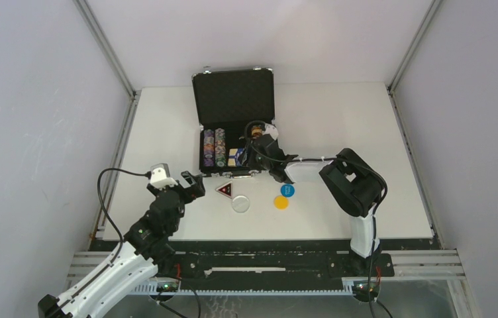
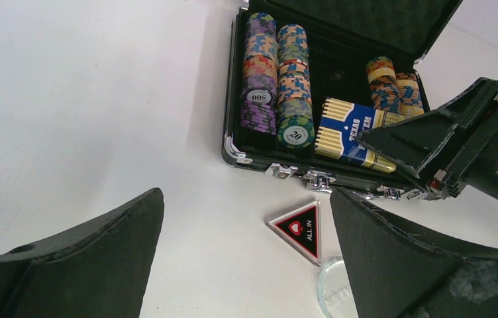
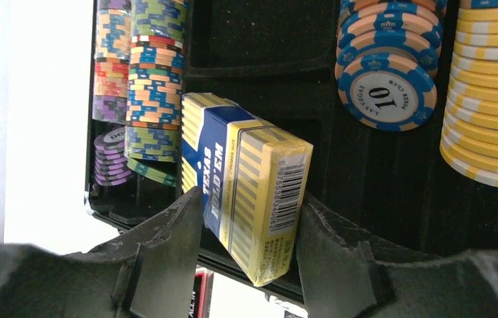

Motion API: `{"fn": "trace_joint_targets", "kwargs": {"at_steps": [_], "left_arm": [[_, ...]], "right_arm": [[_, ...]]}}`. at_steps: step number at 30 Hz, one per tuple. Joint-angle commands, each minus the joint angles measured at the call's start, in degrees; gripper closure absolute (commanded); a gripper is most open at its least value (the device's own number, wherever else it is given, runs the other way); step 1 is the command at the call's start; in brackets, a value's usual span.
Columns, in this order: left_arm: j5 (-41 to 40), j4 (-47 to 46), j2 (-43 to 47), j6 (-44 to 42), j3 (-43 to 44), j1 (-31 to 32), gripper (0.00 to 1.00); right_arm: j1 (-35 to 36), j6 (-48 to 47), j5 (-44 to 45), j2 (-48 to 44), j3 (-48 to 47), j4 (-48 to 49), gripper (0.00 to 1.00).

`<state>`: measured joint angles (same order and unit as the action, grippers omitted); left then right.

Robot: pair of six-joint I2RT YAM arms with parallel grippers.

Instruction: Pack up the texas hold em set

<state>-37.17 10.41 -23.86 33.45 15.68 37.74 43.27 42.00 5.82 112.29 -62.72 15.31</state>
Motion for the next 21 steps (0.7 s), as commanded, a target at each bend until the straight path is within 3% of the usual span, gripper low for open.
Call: {"fn": "trace_joint_targets", "kwargs": {"at_steps": [1, 4, 6, 11, 21], "left_arm": [[0.52, -1.63, 0.0, -0.83, -1.0, -0.47, 0.0], [0.61, -1.71, -0.18, -0.76, -1.0, -0.47, 0.0], [0.68, -1.8, -0.33, -0.76, -0.94, -0.47, 0.0], [0.78, -2.13, -1.07, -0.86, -0.92, -0.51, 0.0], [0.87, -2.33, -1.8, -1.2, -0.74, -0.47, 0.0]], "right_arm": [[0.5, -1.21, 0.64, -1.84, -0.21, -1.99, 0.43], [0.43, -1.56, 1.21, -2.24, -0.19, -2.23, 0.45], [0.45, -1.68, 1.86, -2.4, -0.21, -2.5, 0.53], [0.35, -1.89, 3.16, -3.06, -0.21, -2.08, 0.99], [-4.53, -3.52, -6.11, -3.68, -1.6, -1.78, 1.0]]}}
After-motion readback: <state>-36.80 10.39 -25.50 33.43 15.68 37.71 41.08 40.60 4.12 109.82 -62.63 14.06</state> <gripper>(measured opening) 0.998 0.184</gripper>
